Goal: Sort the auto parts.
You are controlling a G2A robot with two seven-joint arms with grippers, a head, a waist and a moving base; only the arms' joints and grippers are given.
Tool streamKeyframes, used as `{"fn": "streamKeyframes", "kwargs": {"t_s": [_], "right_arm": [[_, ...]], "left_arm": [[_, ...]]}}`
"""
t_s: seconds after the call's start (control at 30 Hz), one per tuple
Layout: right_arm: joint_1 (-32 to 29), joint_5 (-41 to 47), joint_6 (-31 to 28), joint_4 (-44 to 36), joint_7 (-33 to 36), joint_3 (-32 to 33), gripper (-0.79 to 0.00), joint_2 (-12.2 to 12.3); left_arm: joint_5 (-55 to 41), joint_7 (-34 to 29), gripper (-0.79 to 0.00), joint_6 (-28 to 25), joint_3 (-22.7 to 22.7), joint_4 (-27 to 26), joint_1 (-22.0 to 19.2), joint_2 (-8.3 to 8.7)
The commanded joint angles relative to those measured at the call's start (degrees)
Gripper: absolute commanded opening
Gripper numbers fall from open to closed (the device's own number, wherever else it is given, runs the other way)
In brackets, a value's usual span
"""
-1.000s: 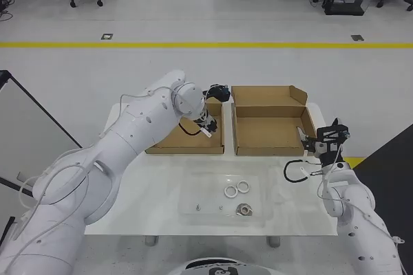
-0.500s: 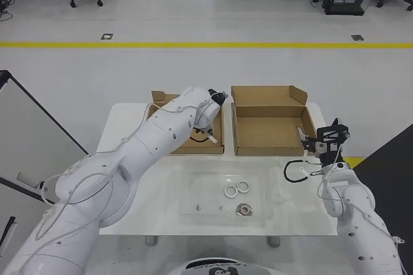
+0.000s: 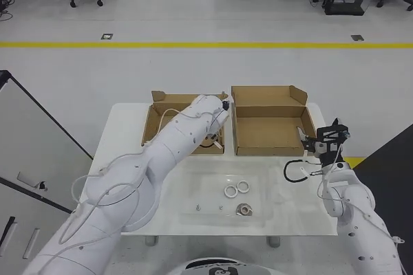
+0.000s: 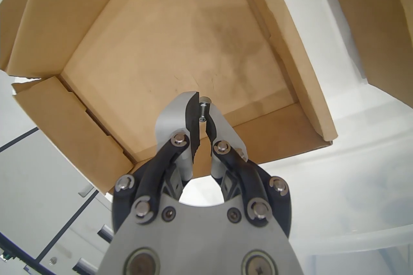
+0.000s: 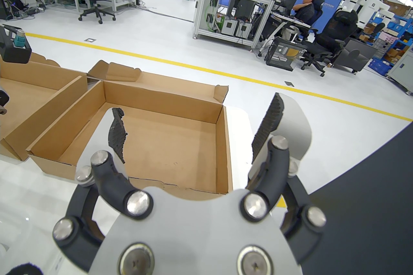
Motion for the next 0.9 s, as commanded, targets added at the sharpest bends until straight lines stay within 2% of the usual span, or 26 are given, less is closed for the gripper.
{"fn": "streamKeyframes", "kwargs": {"t_s": [0.0, 0.3, 0.63, 0.7, 0.73, 0.8, 0.87], "right_arm": [[0.00, 0.00, 0.00, 0.00, 0.00, 0.00, 0.000, 0.00], [0.00, 0.00, 0.00, 0.00, 0.00, 0.00, 0.000, 0.00], [0.00, 0.00, 0.00, 0.00, 0.00, 0.00, 0.000, 0.00], [0.00, 0.00, 0.00, 0.00, 0.00, 0.00, 0.000, 0.00], [0.00, 0.00, 0.00, 0.00, 0.00, 0.00, 0.000, 0.00], [0.00, 0.00, 0.00, 0.00, 0.00, 0.00, 0.000, 0.00], [0.00, 0.00, 0.00, 0.00, 0.00, 0.00, 0.000, 0.00]], "left_arm": [[0.62, 0.75, -0.785, -0.73, 0.31, 1.94, 0.27, -1.20], [1.43, 2.66, -0.785, -3.18, 0.33, 8.86, 0.85, -5.31], [0.82, 3.14, -0.785, -4.72, -0.86, 13.46, 0.75, -7.66], [0.94, 3.16, -0.600, -5.24, -1.00, 13.96, 0.67, -7.91], [0.90, 3.13, -0.456, -5.52, -1.13, 14.24, 0.59, -8.00], [0.81, 3.04, -0.292, -6.02, -1.38, 14.69, 0.35, -8.15], [0.51, 2.92, -0.062, -6.29, -1.75, 15.12, 0.02, -8.24]]}}
